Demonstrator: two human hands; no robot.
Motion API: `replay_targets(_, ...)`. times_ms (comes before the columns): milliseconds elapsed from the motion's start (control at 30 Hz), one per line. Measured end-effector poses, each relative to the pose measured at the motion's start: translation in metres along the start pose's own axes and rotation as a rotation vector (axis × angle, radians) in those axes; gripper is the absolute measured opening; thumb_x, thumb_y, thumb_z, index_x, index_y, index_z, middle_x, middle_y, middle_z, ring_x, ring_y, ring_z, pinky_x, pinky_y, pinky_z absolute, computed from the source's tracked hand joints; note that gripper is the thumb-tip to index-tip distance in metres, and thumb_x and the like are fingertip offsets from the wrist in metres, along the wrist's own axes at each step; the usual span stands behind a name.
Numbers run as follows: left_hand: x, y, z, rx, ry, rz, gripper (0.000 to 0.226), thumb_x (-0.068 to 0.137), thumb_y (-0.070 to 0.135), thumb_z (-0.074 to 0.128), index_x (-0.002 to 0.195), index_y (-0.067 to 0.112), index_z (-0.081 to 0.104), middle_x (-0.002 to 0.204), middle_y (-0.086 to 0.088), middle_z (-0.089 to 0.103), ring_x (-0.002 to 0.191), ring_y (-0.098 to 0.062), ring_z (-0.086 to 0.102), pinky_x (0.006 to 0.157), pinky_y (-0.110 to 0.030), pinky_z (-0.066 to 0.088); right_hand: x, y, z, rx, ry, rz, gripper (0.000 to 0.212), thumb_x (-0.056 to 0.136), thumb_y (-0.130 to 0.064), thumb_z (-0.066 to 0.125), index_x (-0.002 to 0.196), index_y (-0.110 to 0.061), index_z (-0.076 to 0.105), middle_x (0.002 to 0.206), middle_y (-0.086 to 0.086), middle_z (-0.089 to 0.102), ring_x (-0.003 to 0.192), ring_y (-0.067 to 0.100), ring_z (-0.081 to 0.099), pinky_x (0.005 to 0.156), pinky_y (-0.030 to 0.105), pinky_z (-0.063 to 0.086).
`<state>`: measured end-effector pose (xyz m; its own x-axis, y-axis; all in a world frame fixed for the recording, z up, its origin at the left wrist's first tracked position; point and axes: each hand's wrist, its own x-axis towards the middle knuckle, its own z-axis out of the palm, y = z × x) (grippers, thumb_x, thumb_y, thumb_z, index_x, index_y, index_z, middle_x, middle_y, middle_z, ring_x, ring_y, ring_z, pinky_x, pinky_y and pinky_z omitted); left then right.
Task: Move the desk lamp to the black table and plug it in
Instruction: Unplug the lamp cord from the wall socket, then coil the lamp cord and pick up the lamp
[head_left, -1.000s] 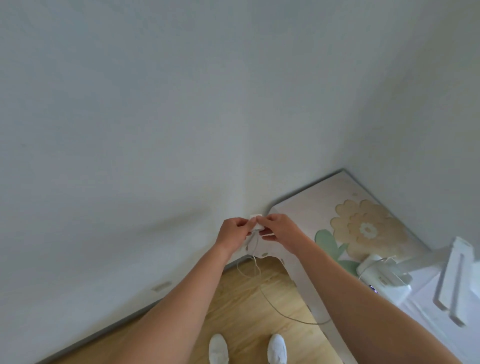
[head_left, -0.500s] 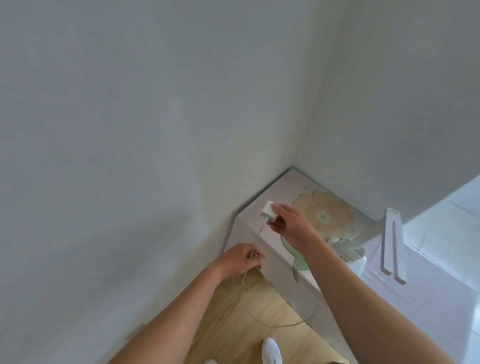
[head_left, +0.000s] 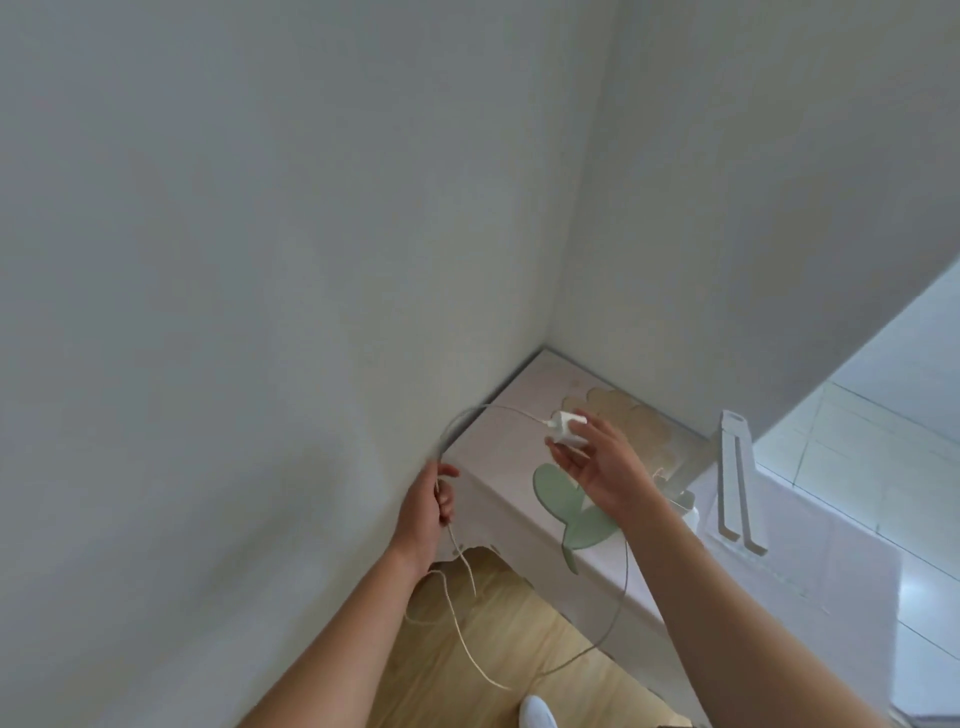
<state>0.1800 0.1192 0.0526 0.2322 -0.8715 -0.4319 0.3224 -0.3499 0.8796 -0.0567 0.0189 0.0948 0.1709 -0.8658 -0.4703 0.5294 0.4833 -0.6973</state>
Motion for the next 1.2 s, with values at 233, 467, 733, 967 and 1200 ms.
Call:
replay_targets(233, 0.015, 0.06, 0.03, -0.07, -0.01, 0.115, 0.025, 0.109, 0.024, 0.035, 0.102, 0.012, 0.056, 0.059, 0.005, 0.036, 0.05, -0.01, 0.028, 0.049, -0.026, 0.024, -0.029, 0.045, 0.003, -0.437, -0.286, 0.167, 0.041, 0.086, -0.015, 0.079, 0.125, -0.009, 0.07, 0.109, 0.019, 0.062, 0.097, 0.035, 0.069, 0.091, 0.047, 0.059)
replay_targets(467, 0.014, 0.074, 0.034, -0.232, -0.007, 0.035, 0.024, 0.108, 0.015, 0.035, 0.097, 0.008, 0.056, 0.056, 0.004, 0.039, 0.051, -0.01, 0.031, 0.045, -0.022, 0.026, -0.038, 0.056, 0.023, -0.634, -0.342, 0.091, 0.046, 0.08, -0.025, 0.087, 0.12, -0.014, 0.069, 0.1, 0.016, 0.068, 0.086, 0.027, 0.07, 0.084, 0.037, 0.06)
replay_targets(733, 0.007, 0.077, 0.044, -0.623, -0.018, -0.14, 0.023, 0.105, 0.007, 0.04, 0.09, 0.004, 0.057, 0.06, -0.003, 0.048, 0.052, -0.012, 0.044, 0.049, -0.023, 0.036, -0.036, 0.05, 0.041, -0.917, -0.297, -0.14, 0.018, 0.091, -0.023, 0.075, 0.105, -0.034, 0.08, 0.106, -0.004, 0.077, 0.093, 0.014, 0.07, 0.082, 0.028, 0.053)
replay_targets(967, 0.002, 0.088, 0.046, -0.79, -0.033, -0.143, 0.017, 0.104, 0.001, 0.043, 0.098, 0.0, 0.059, 0.08, -0.01, 0.057, 0.07, -0.014, 0.055, 0.066, -0.025, 0.048, -0.045, 0.057, 0.049, -0.924, -0.451, -0.055, 0.021, 0.093, -0.019, 0.074, 0.114, -0.018, 0.073, 0.105, 0.0, 0.079, 0.098, 0.017, 0.077, 0.085, 0.022, 0.059)
replay_targets(1200, 0.001, 0.074, 0.041, -0.546, -0.096, -0.066, 0.016, 0.102, 0.0, 0.051, 0.095, -0.001, 0.065, 0.083, -0.011, 0.066, 0.083, -0.021, 0.064, 0.083, -0.032, 0.059, -0.037, 0.054, 0.055, -0.923, -0.386, -0.079, 0.023, 0.088, -0.031, 0.079, 0.096, -0.009, 0.076, 0.091, 0.008, 0.08, 0.09, 0.025, 0.078, 0.09, 0.039, 0.06)
